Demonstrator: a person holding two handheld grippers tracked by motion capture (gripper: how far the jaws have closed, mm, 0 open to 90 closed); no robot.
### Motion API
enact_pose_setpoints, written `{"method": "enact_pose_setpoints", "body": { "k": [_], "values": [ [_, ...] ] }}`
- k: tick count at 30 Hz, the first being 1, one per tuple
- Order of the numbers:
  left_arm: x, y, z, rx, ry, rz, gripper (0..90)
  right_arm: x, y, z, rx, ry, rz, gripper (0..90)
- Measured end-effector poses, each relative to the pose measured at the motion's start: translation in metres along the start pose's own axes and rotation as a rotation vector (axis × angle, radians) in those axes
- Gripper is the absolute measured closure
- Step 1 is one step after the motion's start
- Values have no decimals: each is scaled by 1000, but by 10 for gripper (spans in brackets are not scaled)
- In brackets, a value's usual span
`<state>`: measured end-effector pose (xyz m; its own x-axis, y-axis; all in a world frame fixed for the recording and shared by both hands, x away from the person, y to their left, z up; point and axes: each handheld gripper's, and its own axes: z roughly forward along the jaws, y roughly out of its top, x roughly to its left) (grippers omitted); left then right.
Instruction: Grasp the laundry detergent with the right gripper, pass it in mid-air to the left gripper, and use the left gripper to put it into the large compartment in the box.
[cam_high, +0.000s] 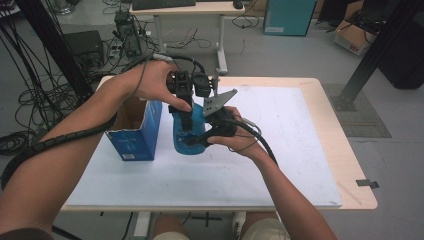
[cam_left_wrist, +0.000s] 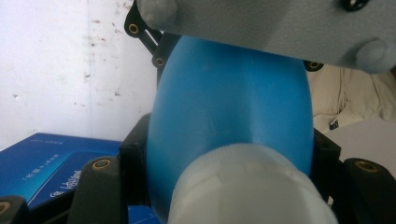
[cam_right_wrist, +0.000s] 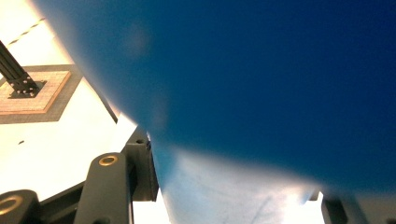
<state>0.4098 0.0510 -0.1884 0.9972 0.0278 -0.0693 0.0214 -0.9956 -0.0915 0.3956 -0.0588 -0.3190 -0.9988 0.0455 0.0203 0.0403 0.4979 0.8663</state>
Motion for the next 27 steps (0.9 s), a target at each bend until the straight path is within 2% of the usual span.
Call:
{"method": "enact_pose_setpoints", "body": {
  "k": [1, 2, 3, 4, 5, 6, 7, 9, 10, 13, 14, 16, 17, 18, 21, 22, 23, 26, 27],
  "values": [
    [0, 0, 0, 1, 1, 1, 371, 2, 0, -1, 18, -3, 32, 410],
    [0, 0, 1, -3, 9, 0, 371, 2, 0, -1, 20, -1, 32, 410],
    [-2, -1, 3, -41, -3, -52, 371, 2, 0, -1, 21, -2, 34, 410],
    [1, 0, 1, 6, -1, 9, 371, 2, -1, -1, 23, -2, 34, 409],
    [1, 0, 2, 1, -11, -7, 371, 2, -1, 0, 26, -3, 36, 409],
    [-2, 0, 4, -28, 0, -38, 371, 2, -1, 0, 29, -3, 37, 408],
    [-2, 0, 4, -27, -3, -46, 371, 2, -1, 0, 30, -3, 37, 408],
    [-2, 0, 5, -27, -7, -43, 371, 2, -1, 0, 30, 3, 38, 407],
    [1, 0, 3, -1, -8, -8, 371, 2, -1, 0, 29, 8, 40, 405],
    [0, 0, 4, 2, -2, -16, 371, 1, -2, 1, 19, 15, 49, 398],
    [0, 0, 5, 0, -8, -16, 371, -1, -1, 4, -10, 27, 16, 396],
    [0, 0, 7, 4, -1, -21, 371, -1, -1, 4, -29, 32, 13, 396],
    [-8, -1, 14, -81, -2, -142, 371, -1, 0, 3, -40, 35, 16, 397],
    [-7, -1, 14, -83, -2, -138, 371, -1, 0, 3, -51, 34, 10, 398],
    [-7, -3, 14, -92, -5, -140, 371, -1, -1, 3, -37, 32, 8, 387],
    [-8, -3, 12, -87, -23, -149, 371, -1, -2, 4, -34, 29, 10, 371],
    [-7, -3, 13, -92, -4, -142, 371, -2, -4, 4, -35, 26, 10, 363],
    [-7, -2, 11, -90, -10, -144, 371, -1, -8, 5, -53, 18, 32, 304],
    [-1, -2, 6, -24, -12, -63, 371, 0, -10, 4, -60, 8, 36, 286]
  ]
}}
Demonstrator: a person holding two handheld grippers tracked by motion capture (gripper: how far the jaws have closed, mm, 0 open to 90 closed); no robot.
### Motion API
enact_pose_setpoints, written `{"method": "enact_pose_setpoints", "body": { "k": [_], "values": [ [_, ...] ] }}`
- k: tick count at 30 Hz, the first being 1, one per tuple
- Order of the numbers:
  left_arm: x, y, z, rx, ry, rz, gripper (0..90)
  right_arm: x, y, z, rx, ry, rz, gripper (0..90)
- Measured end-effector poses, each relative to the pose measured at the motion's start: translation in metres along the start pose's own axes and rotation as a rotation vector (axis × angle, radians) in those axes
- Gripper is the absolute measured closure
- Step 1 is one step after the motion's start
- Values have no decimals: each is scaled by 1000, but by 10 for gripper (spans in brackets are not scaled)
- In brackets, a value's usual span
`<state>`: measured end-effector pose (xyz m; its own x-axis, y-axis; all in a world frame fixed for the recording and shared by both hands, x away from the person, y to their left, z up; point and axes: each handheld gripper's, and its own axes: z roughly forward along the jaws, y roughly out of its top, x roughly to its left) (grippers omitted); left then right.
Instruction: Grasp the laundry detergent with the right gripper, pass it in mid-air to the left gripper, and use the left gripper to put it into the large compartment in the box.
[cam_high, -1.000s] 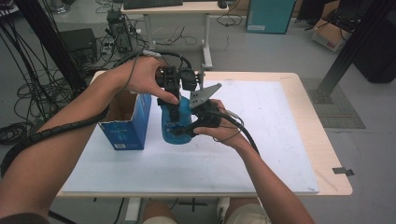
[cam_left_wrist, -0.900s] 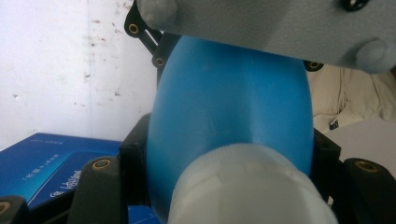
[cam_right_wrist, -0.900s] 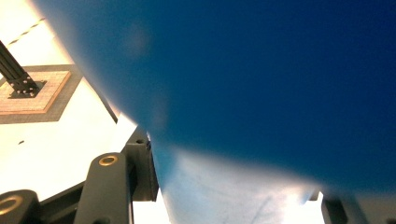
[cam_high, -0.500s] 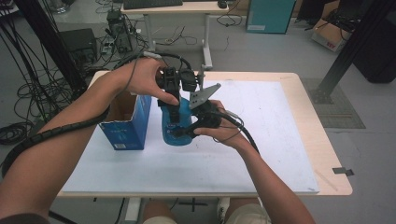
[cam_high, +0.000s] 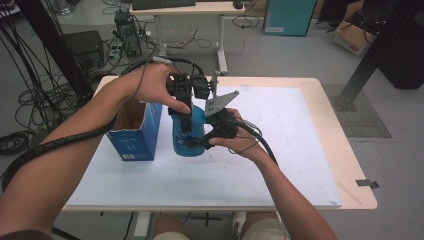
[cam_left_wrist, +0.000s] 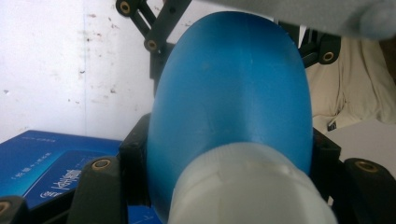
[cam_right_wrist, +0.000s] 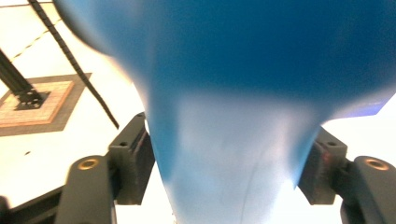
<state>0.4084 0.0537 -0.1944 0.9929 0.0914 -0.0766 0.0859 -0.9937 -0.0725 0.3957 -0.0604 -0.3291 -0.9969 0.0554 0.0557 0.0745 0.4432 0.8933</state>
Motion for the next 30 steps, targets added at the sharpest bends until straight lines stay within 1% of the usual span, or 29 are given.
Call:
{"method": "enact_pose_setpoints", "body": {
  "k": [1, 2, 3, 5, 6, 7, 8, 9, 10, 11, 12, 13, 14, 15, 16, 17, 18, 19, 20, 21, 22, 23, 24, 25, 26, 27, 28, 30],
  "values": [
    [0, 0, 0, -5, 8, -7, 370, 0, -1, -1, -6, -7, 3, 268],
    [0, 0, 0, -5, 8, -10, 371, 2, -2, -3, -15, -27, 19, 252],
    [0, 0, -1, 5, 3, -8, 370, 2, -3, -5, -15, -46, 9, 252],
    [0, -2, -1, 0, 19, -22, 370, 3, -5, -12, -25, -57, 7, 256],
    [1, -3, -2, 0, 18, -26, 370, 4, -7, -17, -30, -74, 16, 246],
    [2, -3, -3, 4, 12, -34, 370, 4, -9, -21, -28, -82, 25, 229],
    [3, -4, -3, 0, 17, -42, 370, 4, -11, -27, -27, -90, 45, 192],
    [3, -5, -3, -4, 24, -48, 370, 4, -13, -32, -17, -99, 70, 139],
    [4, -5, -5, 7, 16, -55, 370, 3, -14, -35, -6, -106, 91, 104],
    [5, -5, -5, 4, 20, -66, 370, 2, -16, -40, 8, -114, 121, 93],
    [6, -6, -6, 6, 25, -67, 370, 2, -18, -45, 23, -125, 135, 87],
    [6, -6, -8, 12, 27, -85, 370, 3, -20, -50, 42, -144, 147, 70],
    [7, -6, -9, 7, 33, -94, 370, 4, -21, -56, 65, -164, 154, 56],
    [8, -7, -11, 8, 25, -105, 370, 6, -22, -60, 78, -175, 155, 54],
    [9, -8, -13, 4, 38, -119, 370, 7, -23, -66, 91, -197, 148, 42],
    [10, -9, -15, -2, 36, -137, 370, 9, -25, -72, 102, -215, 143, 30],
    [12, -11, -18, 6, 22, -158, 370, 10, -26, -78, 115, -226, 145, 30],
    [14, -12, -21, 3, 22, -189, 369, 11, -28, -86, 129, -238, 147, 29],
    [15, -13, -23, 0, 15, -204, 369, 10, -30, -94, 143, -248, 124, 30],
    [17, -16, -28, -2, 14, -227, 369, 11, -30, -97, 155, -253, 131, 29],
    [18, -17, -30, -3, 12, -236, 369, 13, -33, -105, 190, -269, 124, 30],
    [18, -20, -34, -14, 15, -264, 369, 14, -33, -107, 201, -275, 123, 30],
    [18, -21, -37, -17, 23, -280, 369, 14, -35, -114, 223, -288, 116, 31],
    [19, -24, -41, -23, 32, -300, 369, 15, -36, -118, 234, -295, 122, 31],
    [19, -26, -45, -28, 31, -323, 369, 16, -38, -123, 254, -302, 134, 30],
    [19, -29, -48, -33, 51, -344, 369, 16, -39, -128, 271, -311, 143, 31],
    [20, -32, -54, -46, 51, -383, 369, 16, -41, -133, 285, -319, 144, 31],
    [21, -38, -61, -54, 60, -428, 369, 17, -43, -143, 302, -338, 151, 31]
  ]
}}
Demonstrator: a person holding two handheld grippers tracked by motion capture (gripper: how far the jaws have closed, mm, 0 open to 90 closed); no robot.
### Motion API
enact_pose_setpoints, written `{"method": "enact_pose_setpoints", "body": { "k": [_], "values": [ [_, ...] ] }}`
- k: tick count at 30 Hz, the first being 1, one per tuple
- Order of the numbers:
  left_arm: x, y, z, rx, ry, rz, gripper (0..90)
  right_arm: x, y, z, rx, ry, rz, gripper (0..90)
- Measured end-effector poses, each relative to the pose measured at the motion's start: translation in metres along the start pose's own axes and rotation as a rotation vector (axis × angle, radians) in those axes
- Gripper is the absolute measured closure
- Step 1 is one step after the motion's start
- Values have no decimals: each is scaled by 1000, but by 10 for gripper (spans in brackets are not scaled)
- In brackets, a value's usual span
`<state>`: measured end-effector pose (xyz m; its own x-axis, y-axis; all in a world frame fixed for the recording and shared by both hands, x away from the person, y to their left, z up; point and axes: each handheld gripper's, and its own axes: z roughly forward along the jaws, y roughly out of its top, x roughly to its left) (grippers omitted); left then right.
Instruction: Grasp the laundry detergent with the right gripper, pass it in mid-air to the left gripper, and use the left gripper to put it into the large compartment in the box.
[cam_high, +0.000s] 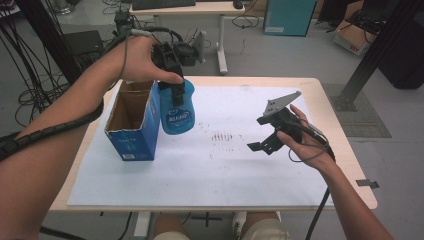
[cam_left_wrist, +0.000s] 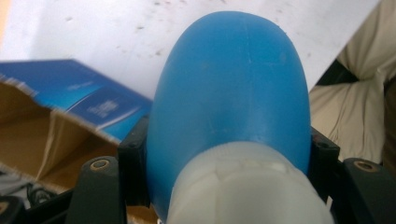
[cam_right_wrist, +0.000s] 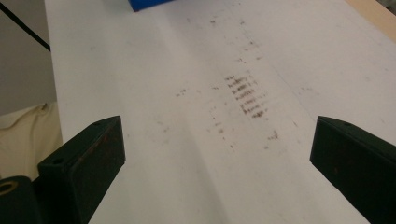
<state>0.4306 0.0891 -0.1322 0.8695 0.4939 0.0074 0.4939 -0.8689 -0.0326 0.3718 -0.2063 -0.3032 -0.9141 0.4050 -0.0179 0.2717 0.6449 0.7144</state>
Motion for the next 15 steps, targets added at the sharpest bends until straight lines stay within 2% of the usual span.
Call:
{"method": "enact_pose_setpoints", "body": {
  "k": [3, 6, 7, 9, 11, 15],
  "values": [
    [7, -9, -16, -19, 10, -81, 369, -3, -5, -10, 19, -18, 2, 32],
    [10, -19, -32, -43, 53, -159, 369, -5, -10, -20, 56, -31, 18, 32],
    [9, -23, -38, -59, 69, -231, 369, -6, -12, -23, 74, -37, 16, 32],
    [12, -28, -46, -70, 72, -272, 369, -7, -13, -30, 98, -47, 13, 34],
    [15, -36, -58, -85, 81, -340, 369, -7, -14, -34, 112, -56, 12, 35],
    [21, -50, -81, -124, 101, -446, 369, -7, -15, -44, 144, -61, -2, 37]
  ]
}}
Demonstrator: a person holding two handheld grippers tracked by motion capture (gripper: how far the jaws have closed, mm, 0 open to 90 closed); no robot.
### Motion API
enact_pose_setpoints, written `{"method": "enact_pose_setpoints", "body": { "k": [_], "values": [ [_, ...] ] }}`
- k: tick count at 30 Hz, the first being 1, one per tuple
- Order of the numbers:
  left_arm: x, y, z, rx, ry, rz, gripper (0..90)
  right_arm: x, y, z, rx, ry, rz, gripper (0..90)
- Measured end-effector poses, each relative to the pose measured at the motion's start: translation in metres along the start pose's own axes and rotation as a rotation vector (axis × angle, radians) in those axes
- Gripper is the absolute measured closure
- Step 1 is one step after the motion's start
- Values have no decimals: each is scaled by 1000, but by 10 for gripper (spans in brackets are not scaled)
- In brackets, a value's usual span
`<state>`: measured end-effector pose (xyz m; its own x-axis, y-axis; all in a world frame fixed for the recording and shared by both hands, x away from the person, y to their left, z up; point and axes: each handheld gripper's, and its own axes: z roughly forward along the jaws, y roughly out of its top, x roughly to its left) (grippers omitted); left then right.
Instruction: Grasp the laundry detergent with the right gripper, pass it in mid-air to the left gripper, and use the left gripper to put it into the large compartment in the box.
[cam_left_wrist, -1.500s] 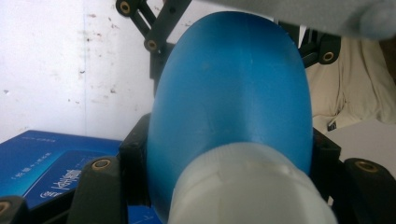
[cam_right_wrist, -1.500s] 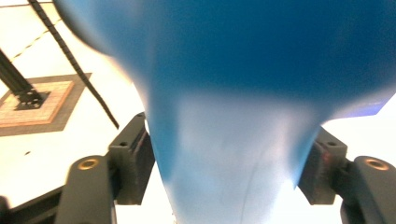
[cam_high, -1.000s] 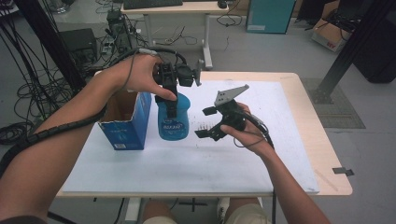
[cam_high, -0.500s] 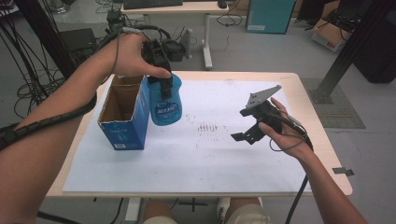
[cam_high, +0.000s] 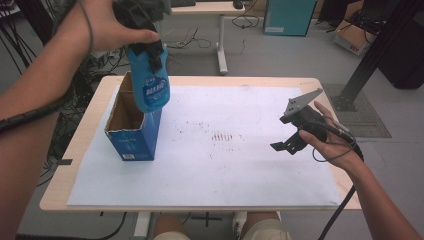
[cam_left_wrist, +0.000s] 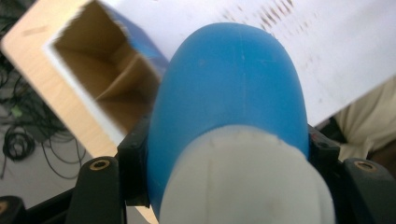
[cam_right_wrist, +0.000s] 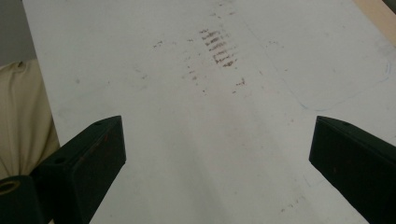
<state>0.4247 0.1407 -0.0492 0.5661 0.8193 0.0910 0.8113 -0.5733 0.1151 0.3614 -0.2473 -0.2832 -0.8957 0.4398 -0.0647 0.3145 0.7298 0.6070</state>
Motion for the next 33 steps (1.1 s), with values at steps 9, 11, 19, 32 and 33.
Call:
{"method": "enact_pose_setpoints", "body": {
  "k": [9, 11, 19, 32, 33],
  "values": [
    [30, -14, -46, -54, 51, -197, 369, 2, 4, -11, 32, -3, -33, 39],
    [36, -17, -52, -61, 55, -242, 369, 3, 5, -13, 35, -8, -31, 40],
    [59, -25, -66, -58, 87, -416, 370, 5, 5, -15, 37, -9, -44, 42],
    [85, -32, -55, -61, 58, -626, 372, 8, 6, -15, 44, -8, -60, 43],
    [86, -32, -54, -62, 53, -635, 372, 8, 6, -15, 45, -11, -64, 43]
  ]
}}
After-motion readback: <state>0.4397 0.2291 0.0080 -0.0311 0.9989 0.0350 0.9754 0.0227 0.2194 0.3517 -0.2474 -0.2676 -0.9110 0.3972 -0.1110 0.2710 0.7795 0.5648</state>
